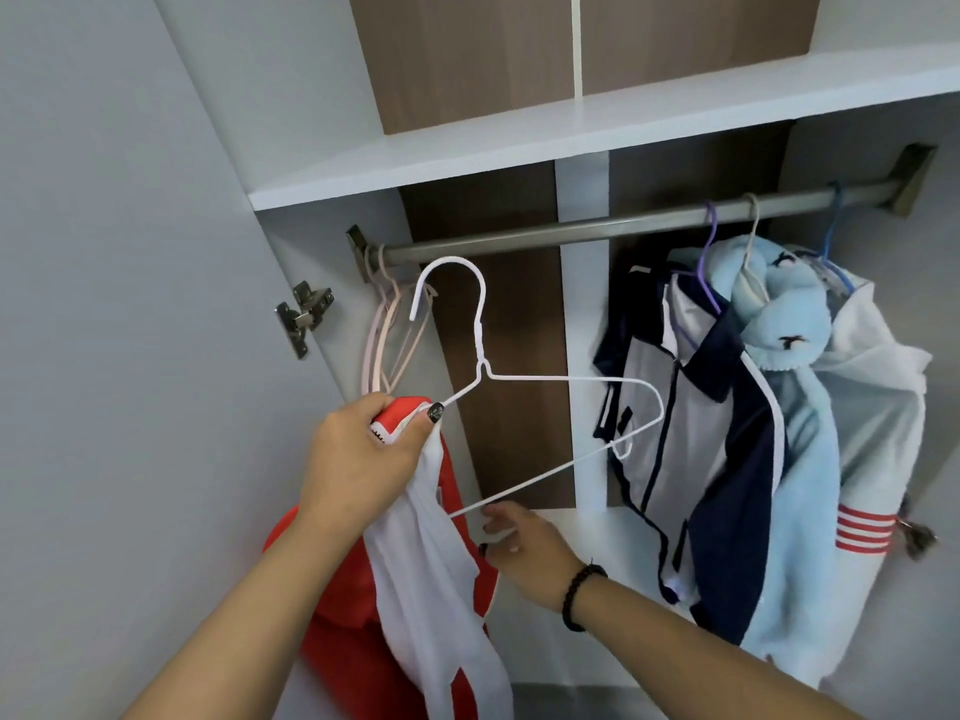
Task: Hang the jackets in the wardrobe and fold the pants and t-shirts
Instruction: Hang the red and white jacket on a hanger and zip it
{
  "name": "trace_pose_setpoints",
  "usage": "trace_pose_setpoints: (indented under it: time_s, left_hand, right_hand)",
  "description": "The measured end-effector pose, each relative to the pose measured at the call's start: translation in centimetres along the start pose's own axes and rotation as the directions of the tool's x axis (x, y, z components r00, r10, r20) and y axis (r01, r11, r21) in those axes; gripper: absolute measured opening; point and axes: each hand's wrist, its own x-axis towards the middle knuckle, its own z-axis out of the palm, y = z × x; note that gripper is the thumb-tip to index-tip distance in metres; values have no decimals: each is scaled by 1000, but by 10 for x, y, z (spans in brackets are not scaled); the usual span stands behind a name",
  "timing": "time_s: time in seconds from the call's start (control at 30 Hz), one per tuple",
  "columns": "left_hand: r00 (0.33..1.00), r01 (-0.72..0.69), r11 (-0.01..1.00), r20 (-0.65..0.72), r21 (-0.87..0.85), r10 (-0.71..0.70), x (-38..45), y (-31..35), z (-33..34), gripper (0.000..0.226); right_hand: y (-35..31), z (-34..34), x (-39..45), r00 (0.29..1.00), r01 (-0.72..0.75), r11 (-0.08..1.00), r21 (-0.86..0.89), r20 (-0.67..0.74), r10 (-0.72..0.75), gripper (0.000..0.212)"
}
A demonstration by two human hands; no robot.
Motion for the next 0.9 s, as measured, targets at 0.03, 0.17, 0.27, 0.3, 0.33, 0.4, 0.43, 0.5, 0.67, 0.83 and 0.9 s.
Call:
trace_pose_setpoints:
  time_s: [0.03, 0.17, 0.27, 0.3, 0.33, 0.4, 0.43, 0.5, 0.67, 0.83, 0.9]
  left_hand:
    - [1000, 0, 1000, -8, -22, -1, 0, 3, -3, 21]
    - [999, -28, 996, -35, -85, 25, -3, 14, -11, 18]
    - [999, -43, 992, -32, -121, 40, -11, 15, -20, 17]
    - [998, -50, 989, -30, -136, 46, -13, 14, -22, 16]
    - [998, -59, 988, -33, -144, 55, -14, 12, -24, 18]
    - [998, -62, 987, -42, -150, 57, -17, 6, -28, 25]
    - [997, -63, 986, -46, -156, 56, -19, 3, -29, 26]
    - [998, -60, 984, -38, -165, 55, -23, -1, -28, 27]
    - [996, -87, 982, -7, -169, 87, -24, -2, -21, 35]
    - [983, -158, 983, 80, -90, 166, -21, -4, -7, 41]
    - [980, -166, 984, 96, -62, 172, -20, -3, 2, 33]
  right_hand:
    - [-3, 4, 6, 1000, -9, 1000, -6, -13, 9, 42]
    - [-13, 13, 23, 996, 68, 997, 48, 55, -70, 28]
    - [-13, 10, 33, 993, 77, 997, 16, 84, -78, 6]
    - [-7, 6, 37, 997, 36, 999, -3, 73, -36, 8]
    - [1, 1, 41, 999, -9, 1000, 14, 44, 8, 13]
    - [18, -13, 47, 997, -66, 997, 33, -39, 68, 17]
    - [24, -23, 48, 995, -66, 998, 10, -75, 67, 19]
    - [33, -46, 47, 992, -54, 998, -36, -112, 50, 20]
    - [56, -111, 37, 982, -67, 925, -375, -189, -5, 18]
    - [73, -176, 30, 956, -115, 894, -433, -293, -18, 24]
    - [72, -199, 26, 951, -114, 917, -381, -310, -11, 22]
